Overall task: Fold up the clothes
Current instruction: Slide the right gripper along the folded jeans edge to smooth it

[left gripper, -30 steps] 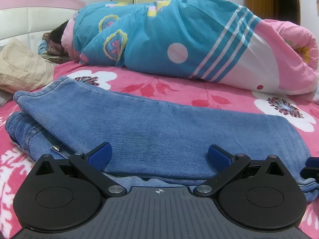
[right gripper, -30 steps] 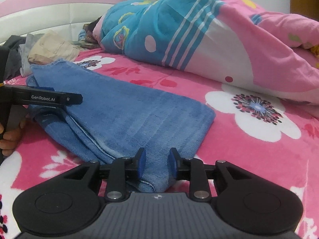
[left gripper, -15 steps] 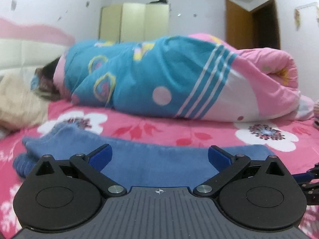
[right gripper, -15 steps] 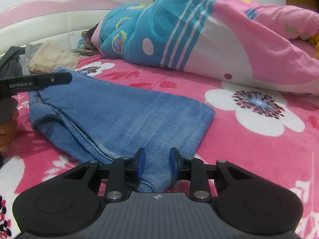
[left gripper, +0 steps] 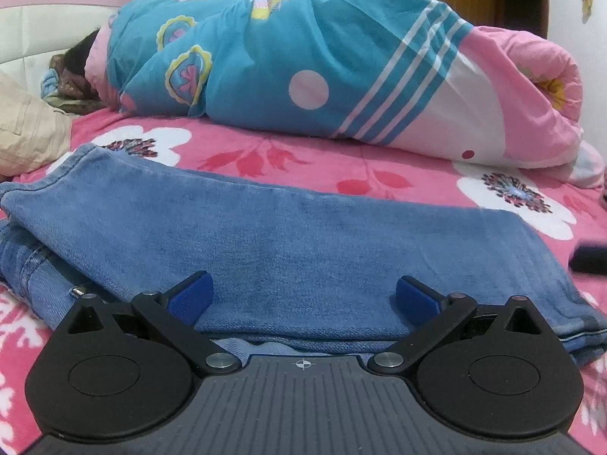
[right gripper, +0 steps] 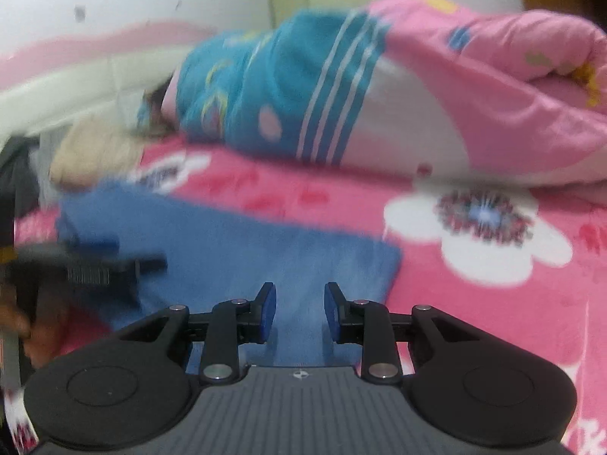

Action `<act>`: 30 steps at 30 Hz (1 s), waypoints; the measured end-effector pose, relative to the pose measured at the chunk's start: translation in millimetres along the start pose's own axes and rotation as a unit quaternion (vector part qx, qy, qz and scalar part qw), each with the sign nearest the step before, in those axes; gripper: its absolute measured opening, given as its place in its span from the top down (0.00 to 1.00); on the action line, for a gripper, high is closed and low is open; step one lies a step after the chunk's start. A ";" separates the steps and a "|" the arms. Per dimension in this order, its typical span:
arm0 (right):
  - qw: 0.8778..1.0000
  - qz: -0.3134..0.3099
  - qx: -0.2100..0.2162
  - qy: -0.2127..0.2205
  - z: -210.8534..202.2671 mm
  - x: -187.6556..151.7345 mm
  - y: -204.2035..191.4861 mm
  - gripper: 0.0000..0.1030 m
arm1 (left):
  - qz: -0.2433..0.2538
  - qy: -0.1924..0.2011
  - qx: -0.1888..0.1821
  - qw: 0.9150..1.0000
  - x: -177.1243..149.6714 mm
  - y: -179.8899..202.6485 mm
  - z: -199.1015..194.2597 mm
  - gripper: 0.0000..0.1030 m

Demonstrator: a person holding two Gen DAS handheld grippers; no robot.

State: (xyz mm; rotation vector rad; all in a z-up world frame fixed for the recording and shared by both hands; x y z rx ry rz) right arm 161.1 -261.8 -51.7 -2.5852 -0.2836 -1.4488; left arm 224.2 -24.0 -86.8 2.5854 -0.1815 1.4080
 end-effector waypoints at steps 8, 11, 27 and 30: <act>0.998 -0.023 -0.028 -0.048 35.8 -18.1 -2.4 0.70 | 0.000 0.000 0.000 1.000 -0.7 -0.6 -0.3 0.00; 0.998 -0.025 -0.030 -0.049 32.1 -2.2 -2.2 0.70 | -0.001 0.000 -0.001 1.000 -0.7 -0.8 -0.2 0.00; 0.996 -0.017 -0.074 -0.055 67.7 5.3 26.8 0.70 | -0.001 0.000 -0.002 1.000 -0.6 -0.7 -0.2 0.00; 0.995 -0.009 -0.079 -0.052 75.7 9.4 34.0 0.69 | 0.001 0.000 -0.002 1.000 -0.8 -0.5 -0.3 0.00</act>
Point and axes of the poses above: each gripper's, at about its wrist camera, not at the fingertips, and z roughly the way its jaws point, y to its right, x to its top, the point moved 8 cm from there along z, roughly the way its jaws point, and after that the axes turned 2 degrees about -z, right-handed, at the moved point
